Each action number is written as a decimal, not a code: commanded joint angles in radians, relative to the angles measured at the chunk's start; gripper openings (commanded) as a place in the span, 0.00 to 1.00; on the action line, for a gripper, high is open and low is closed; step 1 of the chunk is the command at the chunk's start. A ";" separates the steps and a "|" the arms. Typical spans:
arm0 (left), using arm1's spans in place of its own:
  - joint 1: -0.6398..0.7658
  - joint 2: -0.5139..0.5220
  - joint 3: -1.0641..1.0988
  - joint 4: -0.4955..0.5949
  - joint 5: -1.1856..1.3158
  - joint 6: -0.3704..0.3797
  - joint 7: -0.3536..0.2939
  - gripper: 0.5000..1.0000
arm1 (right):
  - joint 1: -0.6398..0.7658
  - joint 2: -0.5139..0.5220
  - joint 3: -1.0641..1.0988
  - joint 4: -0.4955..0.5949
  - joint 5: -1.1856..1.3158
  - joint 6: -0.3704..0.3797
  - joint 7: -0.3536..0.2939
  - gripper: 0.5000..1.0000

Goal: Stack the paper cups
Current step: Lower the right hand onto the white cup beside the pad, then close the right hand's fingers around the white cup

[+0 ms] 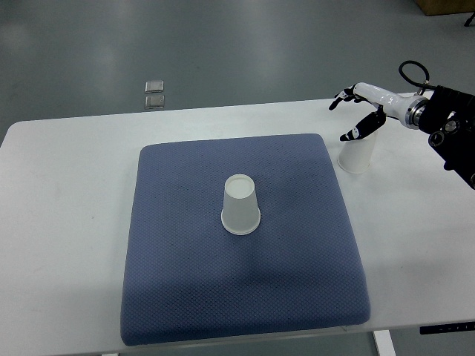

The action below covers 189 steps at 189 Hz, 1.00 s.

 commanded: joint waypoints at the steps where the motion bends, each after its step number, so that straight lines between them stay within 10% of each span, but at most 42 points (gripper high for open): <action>1: 0.000 0.000 0.000 0.000 0.000 0.000 0.000 1.00 | 0.000 0.003 -0.013 -0.002 -0.033 -0.006 0.000 0.83; 189: 0.000 0.000 0.000 0.000 0.000 0.000 0.000 1.00 | 0.022 0.012 -0.188 -0.114 -0.222 -0.175 0.010 0.83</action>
